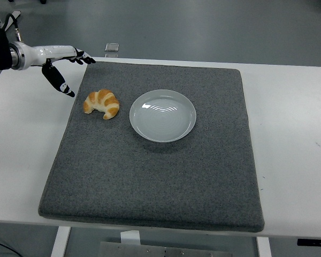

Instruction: Place the bread on the plate

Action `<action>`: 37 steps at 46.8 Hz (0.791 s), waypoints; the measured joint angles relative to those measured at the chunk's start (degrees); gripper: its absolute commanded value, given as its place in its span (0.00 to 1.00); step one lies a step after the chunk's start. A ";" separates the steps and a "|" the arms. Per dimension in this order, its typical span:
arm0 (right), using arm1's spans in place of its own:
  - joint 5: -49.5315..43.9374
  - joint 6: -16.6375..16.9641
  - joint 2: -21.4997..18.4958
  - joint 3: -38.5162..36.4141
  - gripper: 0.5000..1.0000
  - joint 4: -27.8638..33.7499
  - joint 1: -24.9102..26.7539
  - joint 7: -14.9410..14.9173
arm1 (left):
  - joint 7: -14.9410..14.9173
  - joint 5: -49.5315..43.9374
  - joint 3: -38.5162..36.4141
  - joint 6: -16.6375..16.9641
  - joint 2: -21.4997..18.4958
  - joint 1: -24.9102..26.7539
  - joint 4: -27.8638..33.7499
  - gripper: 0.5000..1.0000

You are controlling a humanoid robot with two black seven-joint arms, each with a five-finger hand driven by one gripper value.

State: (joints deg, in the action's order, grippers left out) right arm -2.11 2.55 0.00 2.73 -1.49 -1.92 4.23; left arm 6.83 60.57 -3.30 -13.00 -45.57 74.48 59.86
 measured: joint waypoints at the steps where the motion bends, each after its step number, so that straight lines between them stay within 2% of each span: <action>1: 0.00 0.00 0.00 0.00 0.91 0.00 0.01 0.00 | -0.15 -0.01 -0.01 0.01 0.50 -0.05 -0.35 0.97; 14: 0.00 0.00 0.00 0.00 0.91 0.00 0.00 -0.01 | -0.51 0.15 -0.97 0.46 6.23 -1.24 -4.25 0.97; 37: 0.00 0.00 0.00 0.00 0.91 0.00 0.01 0.00 | -0.54 1.35 -2.04 2.68 10.95 -3.63 -5.21 0.88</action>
State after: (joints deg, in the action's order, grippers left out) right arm -2.11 2.55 0.00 2.73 -1.49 -1.90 4.23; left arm 6.29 61.92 -5.34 -10.32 -34.62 70.85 54.66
